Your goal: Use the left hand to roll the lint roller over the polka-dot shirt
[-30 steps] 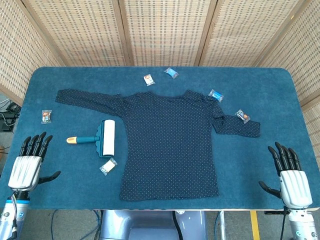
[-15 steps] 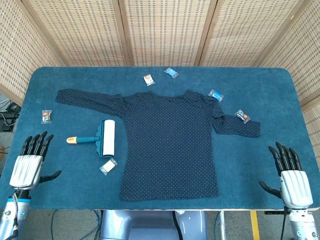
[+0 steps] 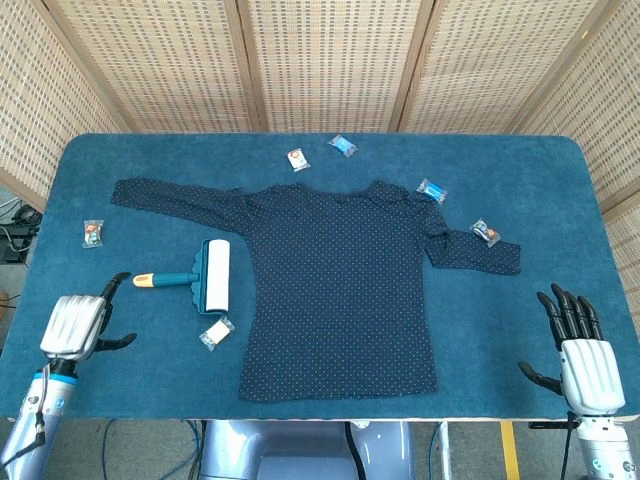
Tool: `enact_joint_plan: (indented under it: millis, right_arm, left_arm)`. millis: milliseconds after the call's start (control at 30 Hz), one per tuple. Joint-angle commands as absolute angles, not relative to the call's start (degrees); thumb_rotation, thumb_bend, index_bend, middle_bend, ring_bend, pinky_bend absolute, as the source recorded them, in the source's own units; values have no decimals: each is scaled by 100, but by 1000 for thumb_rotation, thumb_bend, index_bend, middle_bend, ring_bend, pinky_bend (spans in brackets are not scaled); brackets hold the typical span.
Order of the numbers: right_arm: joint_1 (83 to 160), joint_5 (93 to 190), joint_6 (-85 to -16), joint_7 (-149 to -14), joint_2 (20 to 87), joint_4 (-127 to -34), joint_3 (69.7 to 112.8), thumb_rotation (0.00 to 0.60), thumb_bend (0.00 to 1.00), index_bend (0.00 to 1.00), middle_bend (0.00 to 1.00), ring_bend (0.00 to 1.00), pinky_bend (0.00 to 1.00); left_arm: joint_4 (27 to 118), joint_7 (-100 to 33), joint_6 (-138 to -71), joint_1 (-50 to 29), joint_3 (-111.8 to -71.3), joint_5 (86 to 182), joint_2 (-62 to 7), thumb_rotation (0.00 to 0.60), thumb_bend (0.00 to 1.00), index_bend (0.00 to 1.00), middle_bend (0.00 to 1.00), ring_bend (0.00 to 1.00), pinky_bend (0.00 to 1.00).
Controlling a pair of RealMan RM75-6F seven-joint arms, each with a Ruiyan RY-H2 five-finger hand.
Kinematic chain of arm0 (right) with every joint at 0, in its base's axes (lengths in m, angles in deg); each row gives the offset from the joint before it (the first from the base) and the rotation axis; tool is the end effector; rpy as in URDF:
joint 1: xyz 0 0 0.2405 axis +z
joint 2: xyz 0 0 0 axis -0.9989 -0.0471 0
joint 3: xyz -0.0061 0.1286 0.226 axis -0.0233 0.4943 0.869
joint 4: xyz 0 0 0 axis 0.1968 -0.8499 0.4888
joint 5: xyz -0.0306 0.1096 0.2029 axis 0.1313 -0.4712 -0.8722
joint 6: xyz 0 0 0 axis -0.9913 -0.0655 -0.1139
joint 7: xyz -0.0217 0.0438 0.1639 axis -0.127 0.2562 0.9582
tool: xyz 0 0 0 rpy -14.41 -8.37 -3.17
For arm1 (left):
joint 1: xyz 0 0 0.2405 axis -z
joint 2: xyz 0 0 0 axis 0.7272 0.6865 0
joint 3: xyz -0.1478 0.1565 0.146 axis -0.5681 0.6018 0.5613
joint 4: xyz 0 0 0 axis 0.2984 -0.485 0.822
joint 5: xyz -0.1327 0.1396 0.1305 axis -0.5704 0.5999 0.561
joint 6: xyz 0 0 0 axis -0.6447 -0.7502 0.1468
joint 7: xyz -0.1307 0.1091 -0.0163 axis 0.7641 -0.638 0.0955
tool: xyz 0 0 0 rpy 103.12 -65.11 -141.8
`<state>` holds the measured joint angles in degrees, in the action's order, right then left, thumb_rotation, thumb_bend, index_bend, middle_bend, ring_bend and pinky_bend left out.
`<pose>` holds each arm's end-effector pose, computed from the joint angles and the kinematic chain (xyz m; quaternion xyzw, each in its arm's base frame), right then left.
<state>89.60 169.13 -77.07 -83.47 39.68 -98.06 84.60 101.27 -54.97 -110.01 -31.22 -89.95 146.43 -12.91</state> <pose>-0.3059 -0.1977 0.1234 0.5730 -0.3746 0.4410 0.5804 -0.2685 0.2679 0.0738 -0.6643 -0.3945 -0.3107 0.5537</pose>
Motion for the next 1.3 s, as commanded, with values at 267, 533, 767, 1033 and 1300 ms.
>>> enact_joint_plan:
  millis: [267,533,767,1033,1300]
  right_arm:
    - [8997,16818,-7601,-8334,4009,-9732,8477,600,131,0,0,0,0]
    - [9015,16739,-7564,-8325,4039,-9657,8512,600,131,0,0,0,0]
    - [9033,16660,-7508,-8324,4064,-9605,8533,600,131,0,0,0,0]
    - [9044,16571,-7490,-8262,4084,-9525,8583,600,131,0,0,0,0]
    - [9054,16477,-7444,-8208,4089,-9459,8617,600,131,0,0,0,0]
  left_arm:
    - [9807,-5944,-9934,-2217,-9468,13262,-1083,600,260,397,921,810,718]
    - [9312,-6460,-9307,-1576,-9479,12397,-1252,600,292,383,922,810,718]
    - [8666,-6738,-9026,-1149,-9372,11787,-1706,600,291,376,922,810,718]
    - [7884,-7038,-8891,-797,-9138,11571,-2307,600,291,375,922,810,718]
    - [7471,-7068,-8792,-580,-9010,11572,-2637,600,291,379,922,810,718]
